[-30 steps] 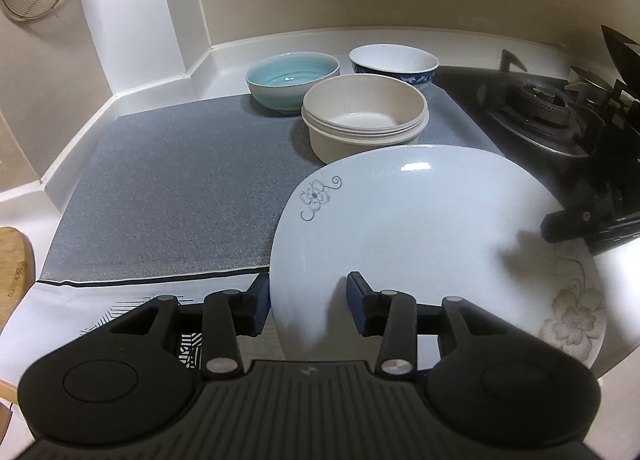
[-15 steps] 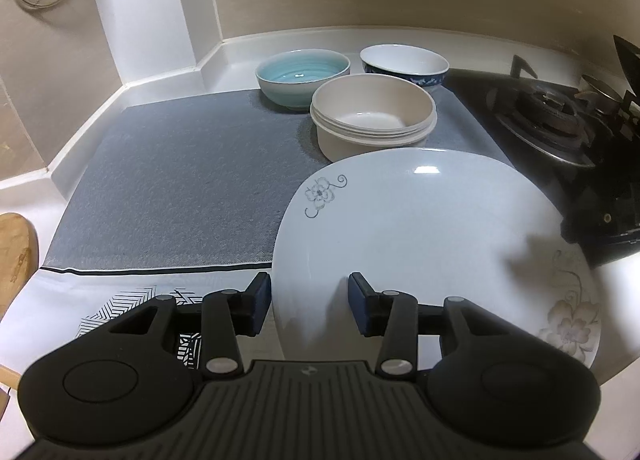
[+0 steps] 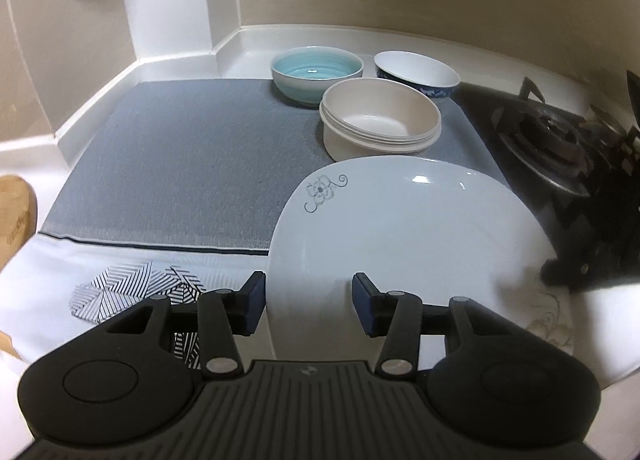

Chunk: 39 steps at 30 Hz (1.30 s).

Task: Organize plates and bowls

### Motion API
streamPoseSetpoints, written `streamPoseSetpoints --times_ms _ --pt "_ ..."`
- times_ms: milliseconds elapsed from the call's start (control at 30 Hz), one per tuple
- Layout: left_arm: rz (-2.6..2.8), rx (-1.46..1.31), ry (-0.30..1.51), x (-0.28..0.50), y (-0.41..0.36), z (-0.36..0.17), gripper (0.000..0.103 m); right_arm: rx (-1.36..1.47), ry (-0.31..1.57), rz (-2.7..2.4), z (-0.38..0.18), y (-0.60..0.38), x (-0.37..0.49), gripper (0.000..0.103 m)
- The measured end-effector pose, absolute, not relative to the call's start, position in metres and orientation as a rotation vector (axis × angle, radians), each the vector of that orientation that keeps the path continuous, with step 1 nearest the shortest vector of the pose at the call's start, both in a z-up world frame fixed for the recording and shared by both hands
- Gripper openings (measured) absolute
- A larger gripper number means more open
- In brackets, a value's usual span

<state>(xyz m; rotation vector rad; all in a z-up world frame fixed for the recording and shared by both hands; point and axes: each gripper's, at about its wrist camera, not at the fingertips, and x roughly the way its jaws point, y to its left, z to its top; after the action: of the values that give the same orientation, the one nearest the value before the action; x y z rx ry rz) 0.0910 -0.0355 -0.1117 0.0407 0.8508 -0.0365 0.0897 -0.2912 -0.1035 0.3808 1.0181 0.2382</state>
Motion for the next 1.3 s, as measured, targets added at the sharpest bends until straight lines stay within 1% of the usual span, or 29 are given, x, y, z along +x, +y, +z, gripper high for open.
streamPoseSetpoints --times_ms 333,400,767,933,1100,1300 --pt "-0.030 -0.115 0.939 0.101 -0.010 -0.116 0.052 0.390 1.074 0.279 -0.115 -0.284 0.093 0.030" --pt "-0.061 -0.147 0.956 0.104 -0.005 -0.118 0.052 0.386 1.082 0.285 -0.116 -0.281 0.094 0.031" --pt "-0.240 -0.191 1.015 0.119 0.021 -0.121 0.039 0.399 1.089 0.214 -0.117 -0.273 0.094 0.031" --pt "-0.305 -0.135 1.027 0.125 0.030 -0.118 0.038 0.403 1.091 0.162 -0.115 -0.266 0.092 0.031" --pt "-0.299 -0.151 1.042 0.135 0.063 -0.119 0.038 0.373 1.093 0.123 -0.110 -0.236 0.089 0.031" --pt "-0.229 -0.185 1.027 0.155 0.126 -0.118 0.037 0.335 1.131 0.142 -0.106 -0.172 0.106 0.032"
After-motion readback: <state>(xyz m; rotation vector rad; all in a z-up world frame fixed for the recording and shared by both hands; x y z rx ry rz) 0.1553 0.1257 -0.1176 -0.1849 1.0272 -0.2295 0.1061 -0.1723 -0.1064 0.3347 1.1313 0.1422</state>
